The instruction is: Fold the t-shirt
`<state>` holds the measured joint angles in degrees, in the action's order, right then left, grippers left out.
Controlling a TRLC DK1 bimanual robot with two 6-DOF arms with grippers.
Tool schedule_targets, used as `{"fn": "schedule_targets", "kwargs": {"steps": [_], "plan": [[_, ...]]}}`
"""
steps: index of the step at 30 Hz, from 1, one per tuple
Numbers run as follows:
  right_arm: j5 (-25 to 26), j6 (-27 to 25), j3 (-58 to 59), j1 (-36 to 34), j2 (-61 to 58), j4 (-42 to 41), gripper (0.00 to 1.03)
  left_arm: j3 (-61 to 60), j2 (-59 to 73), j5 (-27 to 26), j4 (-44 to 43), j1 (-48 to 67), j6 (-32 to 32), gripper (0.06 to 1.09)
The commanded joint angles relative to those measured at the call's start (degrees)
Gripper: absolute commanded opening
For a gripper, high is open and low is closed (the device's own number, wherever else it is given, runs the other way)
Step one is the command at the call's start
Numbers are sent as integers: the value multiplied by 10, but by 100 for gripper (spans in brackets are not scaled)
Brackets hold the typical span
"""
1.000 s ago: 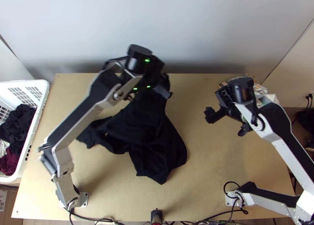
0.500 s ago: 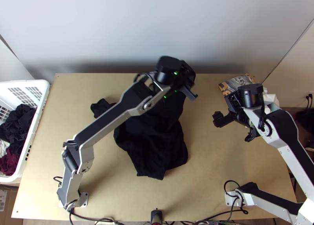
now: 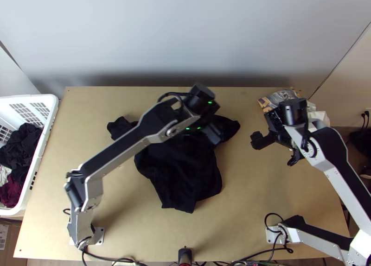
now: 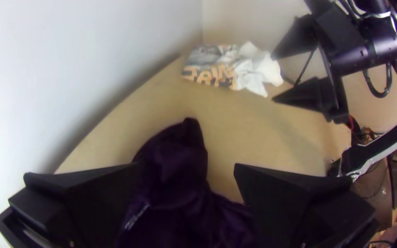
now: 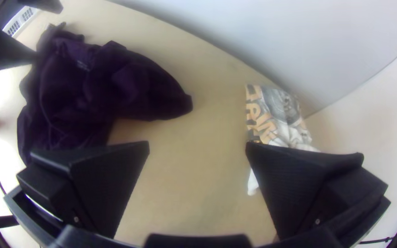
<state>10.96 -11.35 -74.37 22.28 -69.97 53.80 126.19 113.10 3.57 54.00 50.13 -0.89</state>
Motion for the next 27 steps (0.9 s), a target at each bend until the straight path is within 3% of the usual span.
{"fn": "schedule_targets", "kwargs": {"steps": [1, 6, 13, 19, 27], "plan": [[-2, -4, 9, 29, -43, -38, 98, -109, -113, -40, 87, -66, 27, 103], [-6, -4, 3, 56, -119, -114, 98, -197, -206, -44, 114, -137, 24, 103], [-62, 4, -32, 57, -252, -182, 98, -332, -312, -44, 110, -227, 17, 103], [-83, 11, -68, 66, -335, -203, 98, -445, -354, -44, 92, -252, 10, 103], [-98, 11, -109, 69, -416, -213, 98, -471, -358, -44, 88, -265, 10, 103]]}}
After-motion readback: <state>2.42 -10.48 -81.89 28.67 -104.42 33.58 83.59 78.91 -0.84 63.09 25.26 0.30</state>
